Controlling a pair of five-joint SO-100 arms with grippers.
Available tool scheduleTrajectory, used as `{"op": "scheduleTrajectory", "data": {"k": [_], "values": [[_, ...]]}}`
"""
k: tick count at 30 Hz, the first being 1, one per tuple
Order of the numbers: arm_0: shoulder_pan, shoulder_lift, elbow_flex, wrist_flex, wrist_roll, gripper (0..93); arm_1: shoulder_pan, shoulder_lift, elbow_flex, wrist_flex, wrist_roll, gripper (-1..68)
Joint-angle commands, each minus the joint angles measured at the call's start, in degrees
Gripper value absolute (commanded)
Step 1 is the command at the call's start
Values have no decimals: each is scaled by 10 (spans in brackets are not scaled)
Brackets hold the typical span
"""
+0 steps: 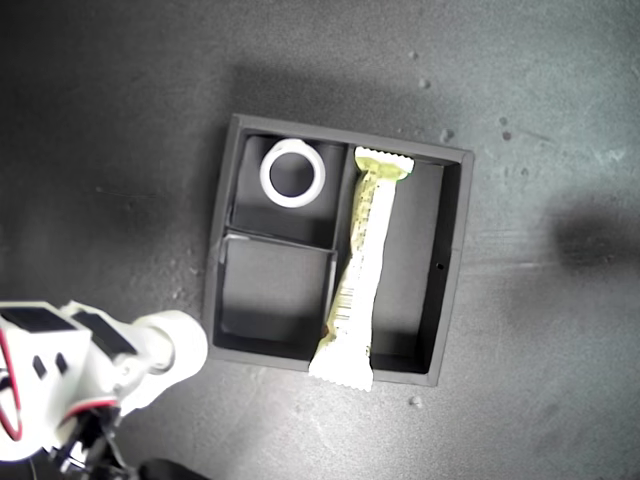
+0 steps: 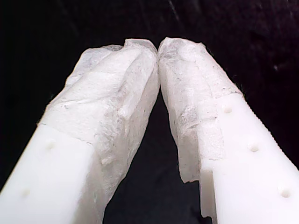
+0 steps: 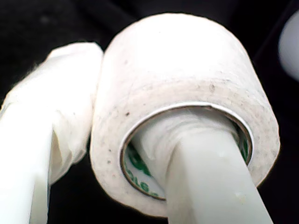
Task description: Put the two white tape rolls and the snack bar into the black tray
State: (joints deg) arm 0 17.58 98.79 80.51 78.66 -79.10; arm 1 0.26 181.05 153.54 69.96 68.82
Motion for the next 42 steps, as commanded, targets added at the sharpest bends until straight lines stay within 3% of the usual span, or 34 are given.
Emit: {"op": "scheduleTrajectory", "data": {"k": [1, 7, 13, 28, 31, 34, 42], "values": [[-18, -98, -106, 11, 7, 0, -14, 6, 26, -33, 7, -4], [-23, -301, -292, 76, 7, 0, -44, 7, 82, -82, 19, -4], [-22, -533, -664, 265, 18, 0, -60, 10, 95, -94, 23, -4], [-31, -532, -618, 264, -2, 2, -62, 108, 143, -83, 24, -4], [-33, -504, -572, 264, -18, 41, -62, 108, 143, -83, 24, -4], [-33, -487, -555, 264, -21, 144, -63, 108, 142, -84, 22, -4], [-27, -469, -552, 264, -4, 151, -63, 108, 142, -84, 20, -4]]}}
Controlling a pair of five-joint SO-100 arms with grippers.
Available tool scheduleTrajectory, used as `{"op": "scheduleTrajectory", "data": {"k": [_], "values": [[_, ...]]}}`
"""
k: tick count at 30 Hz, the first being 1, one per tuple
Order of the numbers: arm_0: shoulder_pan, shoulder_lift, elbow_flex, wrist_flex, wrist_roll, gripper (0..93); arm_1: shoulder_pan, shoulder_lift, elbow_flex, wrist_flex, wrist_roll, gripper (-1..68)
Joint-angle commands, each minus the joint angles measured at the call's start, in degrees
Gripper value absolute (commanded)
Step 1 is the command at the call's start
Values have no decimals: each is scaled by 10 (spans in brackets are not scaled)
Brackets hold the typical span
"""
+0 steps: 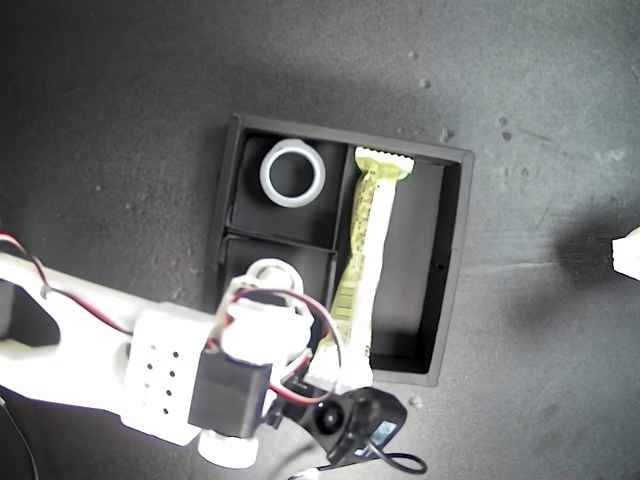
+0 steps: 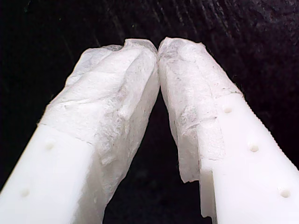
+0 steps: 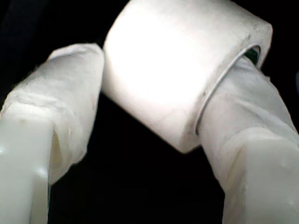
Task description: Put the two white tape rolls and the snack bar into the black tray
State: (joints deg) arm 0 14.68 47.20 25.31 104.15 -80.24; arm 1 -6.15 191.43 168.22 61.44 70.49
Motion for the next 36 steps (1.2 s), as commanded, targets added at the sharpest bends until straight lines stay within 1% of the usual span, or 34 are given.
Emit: {"op": "scheduleTrajectory", "data": {"k": [1, 5, 7, 11, 12, 13, 15, 19, 27, 30, 33, 36], "values": [[2, 47, 0, 9, 7, 151, 1, 4, -4, 1, 4, -4], [2, 47, -6, 9, 11, 148, 1, 4, -4, 1, 4, -4], [0, 58, 5, 9, -6, 140, 0, 4, -4, 1, 4, -4], [-1, 62, 2, 9, -1, 141, -2, 4, -4, 1, 3, -4], [-1, 64, 6, 9, -1, 149, -2, 4, -4, 1, 3, -4], [-1, 66, 11, 9, -2, 185, -3, 4, -4, 1, 3, -4], [-1, 66, 11, 9, 2, 227, -3, 4, -4, 1, 3, -4], [1, 66, 6, 9, 9, 264, -3, 4, -4, 1, 3, -4], [1, 79, 11, 9, 16, 265, -3, 4, -4, 1, 3, -4], [-11, 171, 89, 10, 29, 261, -3, 4, 0, 1, 4, -4], [-40, 345, 229, 10, 35, 250, -2, 4, 3, 3, 8, -4], [-68, 517, 364, 9, 40, 224, 4, 4, -10, 37, 23, -4]]}}
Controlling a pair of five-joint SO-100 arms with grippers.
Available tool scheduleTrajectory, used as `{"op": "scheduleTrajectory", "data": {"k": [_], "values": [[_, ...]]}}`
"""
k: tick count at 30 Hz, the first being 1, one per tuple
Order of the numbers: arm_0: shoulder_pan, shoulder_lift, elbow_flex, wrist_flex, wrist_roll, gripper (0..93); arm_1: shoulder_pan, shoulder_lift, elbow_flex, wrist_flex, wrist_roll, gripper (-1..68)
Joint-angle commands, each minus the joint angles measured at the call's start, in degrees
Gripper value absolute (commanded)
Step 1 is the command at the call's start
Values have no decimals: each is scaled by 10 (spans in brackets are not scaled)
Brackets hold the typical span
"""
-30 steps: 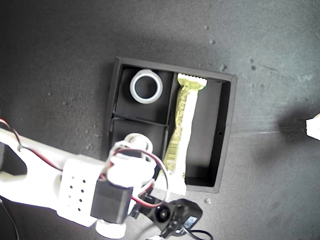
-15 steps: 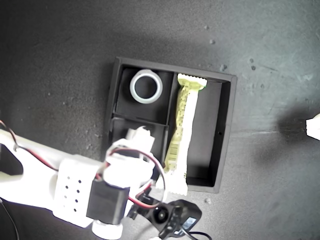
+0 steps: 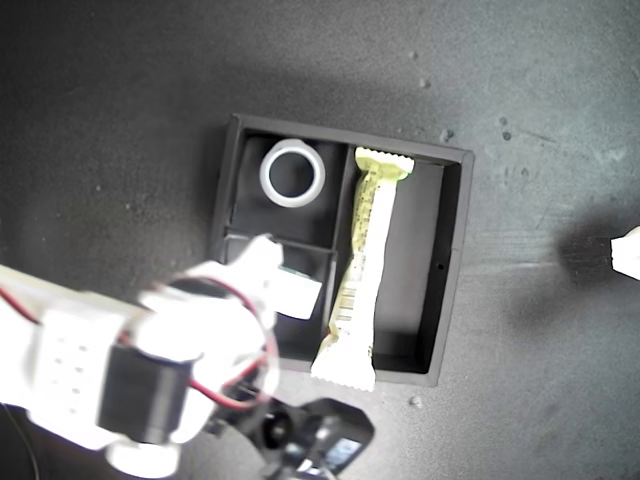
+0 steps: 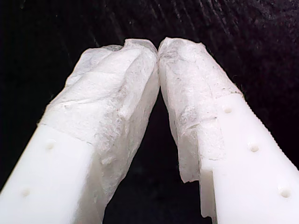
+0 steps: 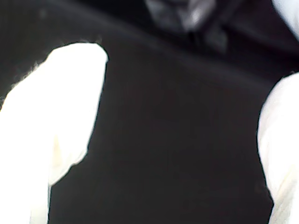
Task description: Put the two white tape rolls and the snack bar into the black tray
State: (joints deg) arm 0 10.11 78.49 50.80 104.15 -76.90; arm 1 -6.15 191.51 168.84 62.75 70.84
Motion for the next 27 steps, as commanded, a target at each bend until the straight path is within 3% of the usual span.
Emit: {"op": "scheduleTrajectory", "data": {"k": [1, 10, 18, 27], "values": [[-27, 255, 153, 8, 10, 201, 4, 4, -18, 38, 23, -4], [-42, 653, 639, -108, -39, 2, 52, 4, 65, 43, 5, -3], [-33, 925, 974, -218, -77, 0, 114, 4, 102, 98, 40, -3], [-19, 1155, 1223, -243, -111, 0, 92, 4, 102, 141, 69, 0]]}}
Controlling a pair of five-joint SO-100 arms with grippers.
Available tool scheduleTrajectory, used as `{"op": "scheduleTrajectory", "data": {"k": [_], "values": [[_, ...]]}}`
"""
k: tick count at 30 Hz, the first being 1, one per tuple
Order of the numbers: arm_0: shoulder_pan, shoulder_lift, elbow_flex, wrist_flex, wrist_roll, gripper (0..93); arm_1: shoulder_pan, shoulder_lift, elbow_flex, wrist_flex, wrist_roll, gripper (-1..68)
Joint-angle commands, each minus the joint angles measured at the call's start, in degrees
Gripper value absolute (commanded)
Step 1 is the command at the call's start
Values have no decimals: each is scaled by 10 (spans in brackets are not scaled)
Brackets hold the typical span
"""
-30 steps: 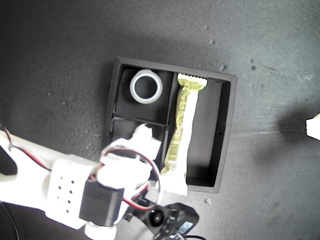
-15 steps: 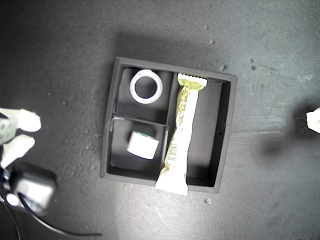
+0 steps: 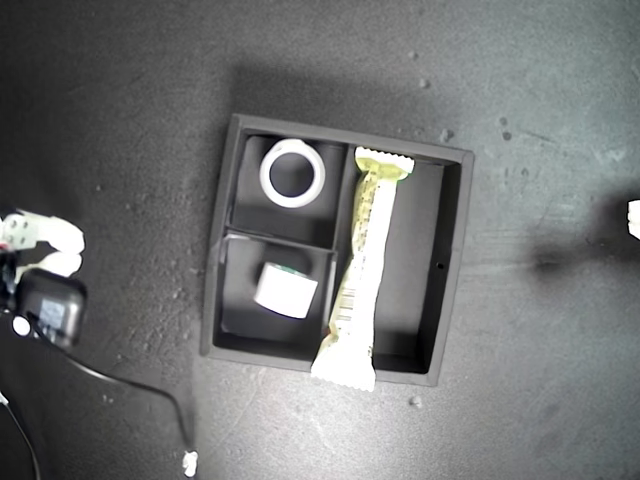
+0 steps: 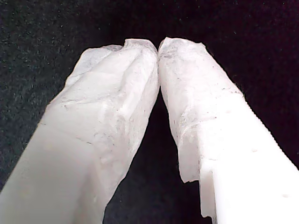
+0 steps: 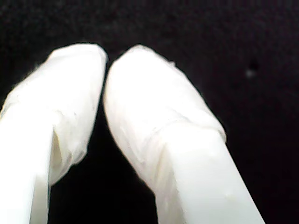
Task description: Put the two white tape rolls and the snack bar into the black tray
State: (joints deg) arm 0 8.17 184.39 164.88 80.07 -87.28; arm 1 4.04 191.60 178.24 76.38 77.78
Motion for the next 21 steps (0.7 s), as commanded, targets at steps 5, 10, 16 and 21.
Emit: {"op": "scheduleTrajectory", "data": {"k": [5, 10, 16, 21], "values": [[-5, 97, 139, -25, -14, 0, -11, 3, 8, 4, -2, 0], [-2, 96, 149, -6, -40, 2, -11, 3, 8, 4, -2, 0], [-16, 96, 149, -2, -10, 2, -11, 3, 8, 4, -2, 0], [-16, 96, 149, -2, 111, 2, -11, 3, 8, 4, -2, 0]]}}
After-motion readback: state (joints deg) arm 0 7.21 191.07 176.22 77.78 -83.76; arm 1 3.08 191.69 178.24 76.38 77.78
